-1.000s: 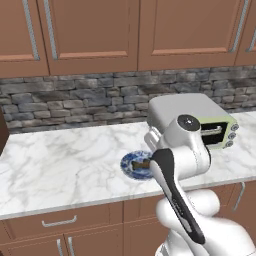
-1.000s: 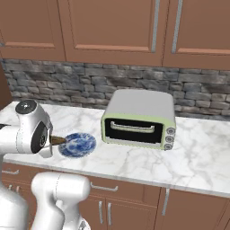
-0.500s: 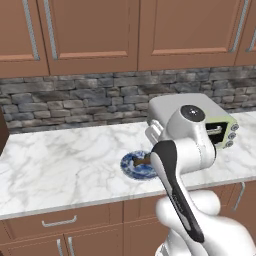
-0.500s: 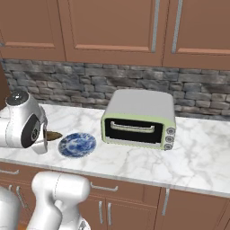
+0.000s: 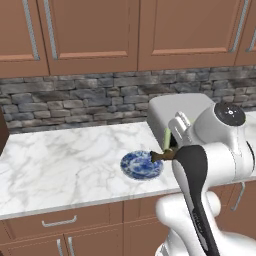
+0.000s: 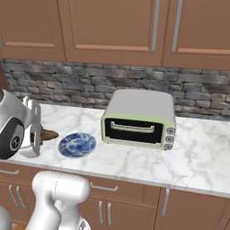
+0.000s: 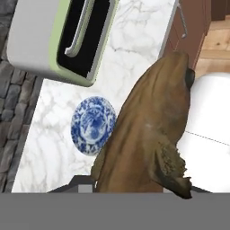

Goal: Place the fish on the counter behind the older fish on the same shelf of the fridge to maintain FIFO order. Close the fridge door when finished.

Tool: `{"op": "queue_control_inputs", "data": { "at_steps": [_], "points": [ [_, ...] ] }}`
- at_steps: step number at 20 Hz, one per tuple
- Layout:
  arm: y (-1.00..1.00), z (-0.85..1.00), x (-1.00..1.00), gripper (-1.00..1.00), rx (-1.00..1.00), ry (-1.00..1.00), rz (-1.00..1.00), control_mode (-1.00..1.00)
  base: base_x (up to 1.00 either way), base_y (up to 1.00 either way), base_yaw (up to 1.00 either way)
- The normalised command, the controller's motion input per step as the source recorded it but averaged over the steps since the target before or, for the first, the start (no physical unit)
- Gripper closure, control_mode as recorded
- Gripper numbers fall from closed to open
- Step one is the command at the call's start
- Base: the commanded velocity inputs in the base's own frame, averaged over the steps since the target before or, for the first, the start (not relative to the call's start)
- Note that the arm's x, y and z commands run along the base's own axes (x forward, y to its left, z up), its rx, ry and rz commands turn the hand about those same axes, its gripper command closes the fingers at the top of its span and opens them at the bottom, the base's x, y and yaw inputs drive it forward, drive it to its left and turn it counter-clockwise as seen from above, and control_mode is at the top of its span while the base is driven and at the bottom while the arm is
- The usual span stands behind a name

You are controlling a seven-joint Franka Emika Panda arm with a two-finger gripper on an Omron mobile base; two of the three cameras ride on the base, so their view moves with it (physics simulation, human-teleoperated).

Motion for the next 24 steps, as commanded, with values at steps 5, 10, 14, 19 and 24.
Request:
{"op": "queue_control_inputs", "data": {
  "at_steps": [5,10,14,19,24],
  "points": [
    [-0.01,0.04,0.05,1.00,0.00,0.00,0.00,-1.00,0.00,0.00,0.00],
    [-0.01,-0.01,0.05,1.00,0.01,0.00,0.00,-1.00,0.00,0.00,0.00],
    [0.00,-0.12,0.00,1.00,0.00,0.02,0.00,-1.00,0.00,0.00,0.00],
    [0.00,-0.06,-0.08,1.00,0.00,0.00,0.00,1.00,-0.58,0.01,0.00],
    [0.00,0.00,0.00,1.00,0.00,0.00,0.00,1.00,-1.00,0.05,0.08]
  ]
}}
